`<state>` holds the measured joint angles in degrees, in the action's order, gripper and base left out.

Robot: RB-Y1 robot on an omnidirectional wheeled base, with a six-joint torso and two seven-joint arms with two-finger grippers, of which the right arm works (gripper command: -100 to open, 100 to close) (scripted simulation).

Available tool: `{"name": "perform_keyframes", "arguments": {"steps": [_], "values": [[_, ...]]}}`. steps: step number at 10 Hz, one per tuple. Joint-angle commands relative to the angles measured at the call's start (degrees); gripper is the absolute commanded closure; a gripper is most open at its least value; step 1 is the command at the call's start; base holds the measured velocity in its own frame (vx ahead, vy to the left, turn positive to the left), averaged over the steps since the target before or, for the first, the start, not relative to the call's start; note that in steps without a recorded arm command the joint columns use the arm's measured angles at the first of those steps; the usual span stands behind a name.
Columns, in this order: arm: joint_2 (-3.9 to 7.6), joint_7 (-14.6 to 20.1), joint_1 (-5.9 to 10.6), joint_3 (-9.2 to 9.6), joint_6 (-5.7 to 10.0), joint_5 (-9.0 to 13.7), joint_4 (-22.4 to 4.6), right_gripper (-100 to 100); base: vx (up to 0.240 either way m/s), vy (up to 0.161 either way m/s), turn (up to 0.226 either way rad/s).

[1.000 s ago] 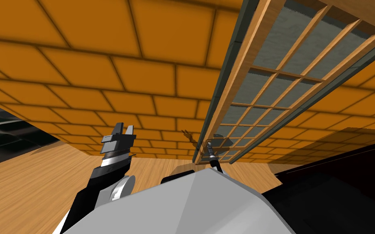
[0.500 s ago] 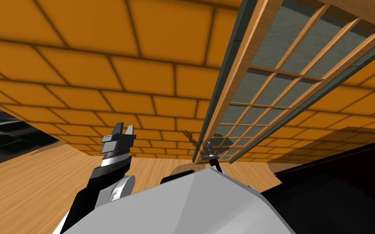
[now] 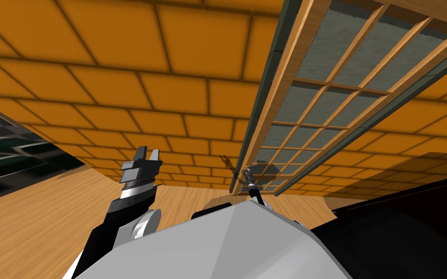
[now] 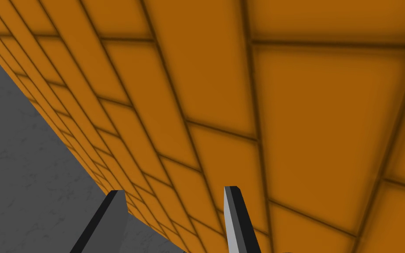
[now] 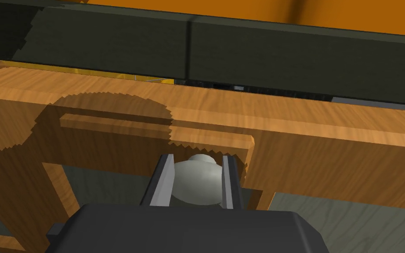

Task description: Pull the door open

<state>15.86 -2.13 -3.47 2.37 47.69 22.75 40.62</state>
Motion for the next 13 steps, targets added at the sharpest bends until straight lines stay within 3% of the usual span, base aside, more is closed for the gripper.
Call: {"name": "perform_keyframes", "arguments": {"steps": [1, 4, 5, 13], "values": [[0.39, 1.7, -0.49, -0.34, -0.17, 0.5, -0.4, 100, -0.034, -0.033, 0.031], [0.59, 5.8, -0.46, 0.3, 0.04, 1.3, -0.2, 100, -0.038, -0.017, 0.032], [0.19, 7.0, 0.39, 0.75, 0.44, 1.6, -0.3, -100, -0.052, -0.018, 0.022], [-0.7, 18.5, 1.67, 1.81, 1.21, 5.7, -0.7, -100, -0.061, -0.027, 0.063]]}}
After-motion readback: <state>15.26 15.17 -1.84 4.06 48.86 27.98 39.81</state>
